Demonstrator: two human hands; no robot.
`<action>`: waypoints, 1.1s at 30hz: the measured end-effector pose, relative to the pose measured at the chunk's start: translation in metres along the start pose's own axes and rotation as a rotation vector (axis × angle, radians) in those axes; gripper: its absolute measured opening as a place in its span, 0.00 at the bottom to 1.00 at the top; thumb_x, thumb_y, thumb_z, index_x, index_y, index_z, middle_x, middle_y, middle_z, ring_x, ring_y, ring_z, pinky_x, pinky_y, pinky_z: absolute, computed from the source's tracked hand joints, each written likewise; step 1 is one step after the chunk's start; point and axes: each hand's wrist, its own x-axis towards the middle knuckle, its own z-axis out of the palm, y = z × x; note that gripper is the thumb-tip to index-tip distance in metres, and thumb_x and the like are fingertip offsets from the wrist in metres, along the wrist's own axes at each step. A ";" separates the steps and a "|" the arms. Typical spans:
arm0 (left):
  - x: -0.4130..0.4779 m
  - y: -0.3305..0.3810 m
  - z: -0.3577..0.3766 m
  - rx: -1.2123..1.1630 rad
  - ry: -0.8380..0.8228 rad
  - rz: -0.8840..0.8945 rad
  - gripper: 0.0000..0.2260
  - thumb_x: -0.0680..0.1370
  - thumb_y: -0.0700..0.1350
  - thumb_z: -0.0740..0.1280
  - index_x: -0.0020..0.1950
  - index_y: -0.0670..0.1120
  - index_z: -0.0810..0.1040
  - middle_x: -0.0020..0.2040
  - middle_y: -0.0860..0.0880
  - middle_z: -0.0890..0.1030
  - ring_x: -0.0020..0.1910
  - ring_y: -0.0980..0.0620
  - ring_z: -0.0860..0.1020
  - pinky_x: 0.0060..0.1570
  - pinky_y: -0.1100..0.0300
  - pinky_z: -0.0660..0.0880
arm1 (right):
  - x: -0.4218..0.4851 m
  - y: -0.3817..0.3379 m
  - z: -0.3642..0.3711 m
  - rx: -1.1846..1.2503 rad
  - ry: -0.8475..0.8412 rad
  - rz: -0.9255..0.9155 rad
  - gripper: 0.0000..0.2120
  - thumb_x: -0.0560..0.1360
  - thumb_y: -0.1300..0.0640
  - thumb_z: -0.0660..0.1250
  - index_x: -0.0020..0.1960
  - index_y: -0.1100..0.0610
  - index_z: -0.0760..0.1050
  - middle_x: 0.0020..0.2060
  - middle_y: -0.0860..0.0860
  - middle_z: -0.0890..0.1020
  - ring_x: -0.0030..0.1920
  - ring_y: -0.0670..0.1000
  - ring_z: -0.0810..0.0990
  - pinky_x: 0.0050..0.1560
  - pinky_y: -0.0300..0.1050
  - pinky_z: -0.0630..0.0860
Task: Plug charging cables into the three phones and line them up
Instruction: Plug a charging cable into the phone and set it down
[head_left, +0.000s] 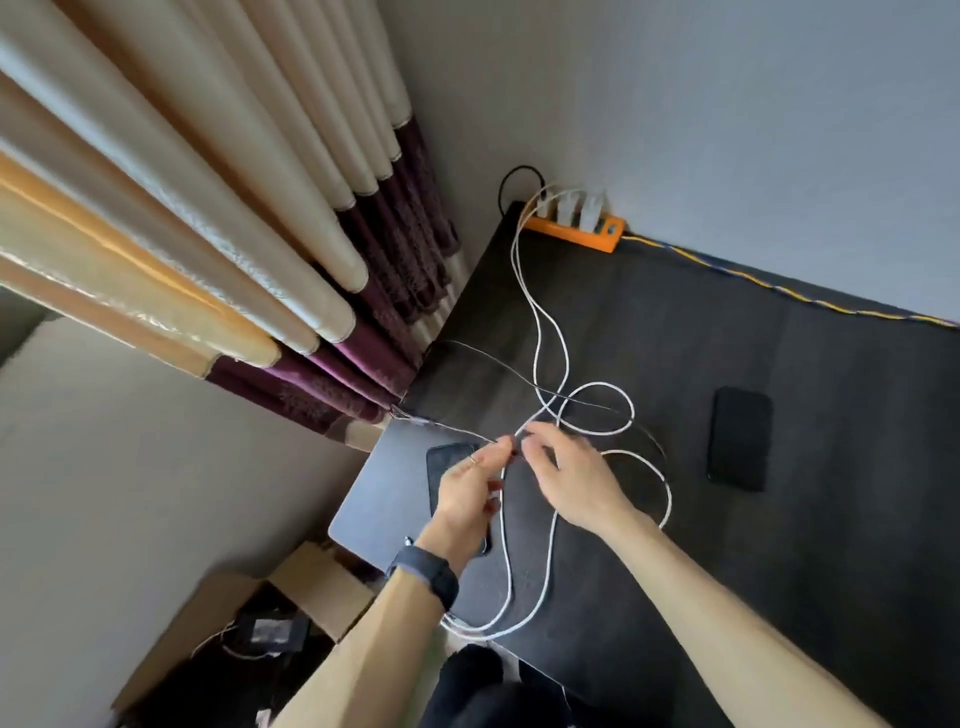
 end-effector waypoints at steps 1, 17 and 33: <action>-0.009 0.000 0.000 -0.035 -0.017 -0.009 0.08 0.73 0.51 0.73 0.49 0.50 0.85 0.34 0.58 0.78 0.29 0.59 0.67 0.28 0.65 0.62 | -0.002 -0.012 0.009 0.003 -0.066 -0.009 0.15 0.83 0.47 0.54 0.58 0.50 0.77 0.58 0.53 0.84 0.60 0.63 0.78 0.58 0.54 0.74; -0.014 0.053 -0.158 -0.504 0.100 0.055 0.09 0.83 0.41 0.54 0.49 0.47 0.73 0.35 0.53 0.72 0.30 0.54 0.71 0.37 0.64 0.69 | -0.088 0.065 -0.032 -0.331 0.288 0.411 0.25 0.80 0.41 0.57 0.31 0.56 0.70 0.33 0.54 0.81 0.40 0.64 0.79 0.43 0.51 0.77; 0.003 -0.110 -0.105 0.412 0.179 -0.212 0.28 0.65 0.50 0.70 0.61 0.36 0.72 0.41 0.42 0.81 0.38 0.43 0.81 0.36 0.57 0.78 | -0.120 0.046 0.070 -0.849 0.208 0.066 0.32 0.64 0.61 0.75 0.68 0.58 0.73 0.69 0.58 0.74 0.71 0.60 0.68 0.71 0.59 0.66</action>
